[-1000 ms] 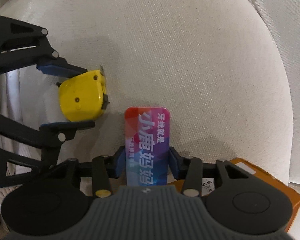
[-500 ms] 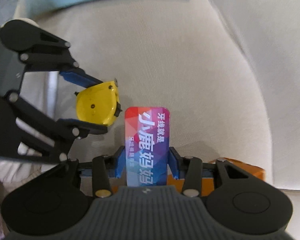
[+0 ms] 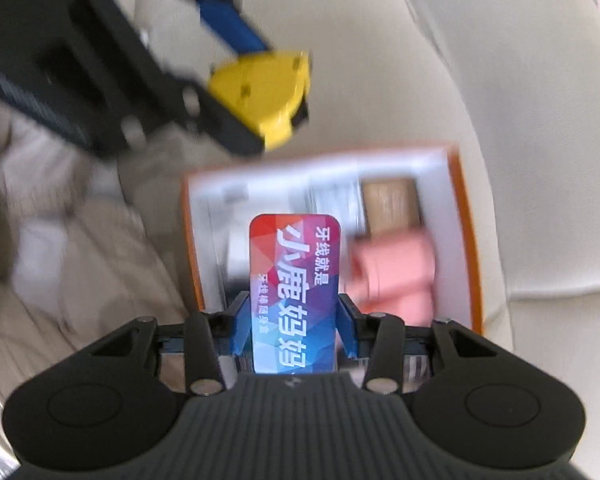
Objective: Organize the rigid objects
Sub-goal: 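Carry the tape measure and card into the shoebox with both tools, then set the colourful card into the shoebox and open the right tool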
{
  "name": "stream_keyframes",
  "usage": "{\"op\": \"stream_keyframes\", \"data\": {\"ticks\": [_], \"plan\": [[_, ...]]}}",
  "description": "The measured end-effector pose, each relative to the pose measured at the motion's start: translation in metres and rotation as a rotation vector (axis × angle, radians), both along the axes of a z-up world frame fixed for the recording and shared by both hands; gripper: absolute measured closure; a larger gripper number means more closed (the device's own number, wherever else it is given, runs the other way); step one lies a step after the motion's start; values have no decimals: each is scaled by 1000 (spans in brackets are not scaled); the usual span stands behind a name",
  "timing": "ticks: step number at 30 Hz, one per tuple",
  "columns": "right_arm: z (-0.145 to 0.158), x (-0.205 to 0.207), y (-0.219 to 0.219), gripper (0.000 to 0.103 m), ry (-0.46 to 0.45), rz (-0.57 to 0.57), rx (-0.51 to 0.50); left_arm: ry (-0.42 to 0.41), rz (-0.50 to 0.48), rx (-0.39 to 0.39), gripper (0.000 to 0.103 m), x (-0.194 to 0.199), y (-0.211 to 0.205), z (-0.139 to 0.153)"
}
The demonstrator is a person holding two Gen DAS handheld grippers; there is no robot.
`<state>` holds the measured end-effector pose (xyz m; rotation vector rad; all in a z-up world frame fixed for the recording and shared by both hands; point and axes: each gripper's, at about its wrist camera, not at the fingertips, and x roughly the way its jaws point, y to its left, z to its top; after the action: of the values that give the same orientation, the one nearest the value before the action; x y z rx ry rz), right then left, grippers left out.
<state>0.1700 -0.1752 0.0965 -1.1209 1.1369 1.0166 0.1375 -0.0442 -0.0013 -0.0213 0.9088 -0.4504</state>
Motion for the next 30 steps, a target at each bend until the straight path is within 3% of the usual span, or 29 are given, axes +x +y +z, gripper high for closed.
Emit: {"op": "stream_keyframes", "data": {"ticks": [4,14,26,30], "plan": [[-30,9,-33,57,29,-25,-51,16,-55,13,46,5,-30,-5],[-86,50,-38,57,160,9,-55,102,-95,60,46,28,-57,-32],[-96,56,-40,55,224,89,8,168,-128,108,46,38,-69,-49],[-85,58,-48,44,214,64,39,179,-138,115,46,38,-76,-51]]}}
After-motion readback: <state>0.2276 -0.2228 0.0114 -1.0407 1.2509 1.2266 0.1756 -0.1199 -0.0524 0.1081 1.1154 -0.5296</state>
